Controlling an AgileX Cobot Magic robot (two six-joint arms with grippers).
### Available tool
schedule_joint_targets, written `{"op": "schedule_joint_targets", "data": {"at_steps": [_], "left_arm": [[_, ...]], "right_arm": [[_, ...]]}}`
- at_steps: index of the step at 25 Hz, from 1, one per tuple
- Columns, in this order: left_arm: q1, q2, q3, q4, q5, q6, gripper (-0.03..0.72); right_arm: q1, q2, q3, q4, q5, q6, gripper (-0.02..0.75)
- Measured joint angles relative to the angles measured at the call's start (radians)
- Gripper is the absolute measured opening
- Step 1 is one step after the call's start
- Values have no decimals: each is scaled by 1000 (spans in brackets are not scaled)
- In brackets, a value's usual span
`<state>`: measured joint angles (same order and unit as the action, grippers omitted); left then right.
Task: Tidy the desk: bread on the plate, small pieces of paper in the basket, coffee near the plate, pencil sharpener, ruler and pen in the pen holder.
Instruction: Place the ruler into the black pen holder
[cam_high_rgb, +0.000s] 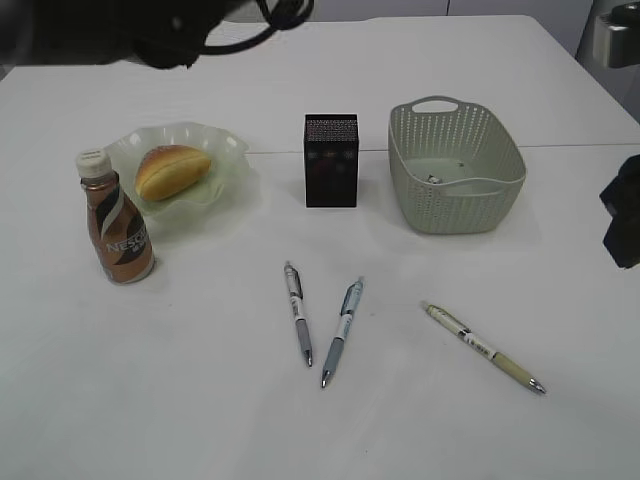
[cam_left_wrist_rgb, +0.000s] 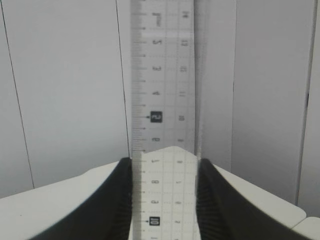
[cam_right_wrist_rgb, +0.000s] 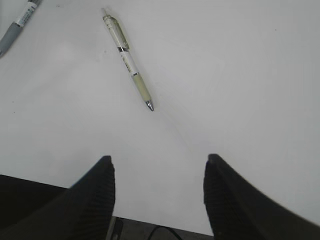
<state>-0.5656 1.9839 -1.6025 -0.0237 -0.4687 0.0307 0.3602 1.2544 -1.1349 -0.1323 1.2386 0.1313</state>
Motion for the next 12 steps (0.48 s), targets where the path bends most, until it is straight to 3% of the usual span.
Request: {"op": "schedule_joint_targets", "data": {"at_steps": [12], "left_arm": [[0,220,0,-2,-221,0,261]], "right_arm": [[0,0,0,-21,0,0,447]]}}
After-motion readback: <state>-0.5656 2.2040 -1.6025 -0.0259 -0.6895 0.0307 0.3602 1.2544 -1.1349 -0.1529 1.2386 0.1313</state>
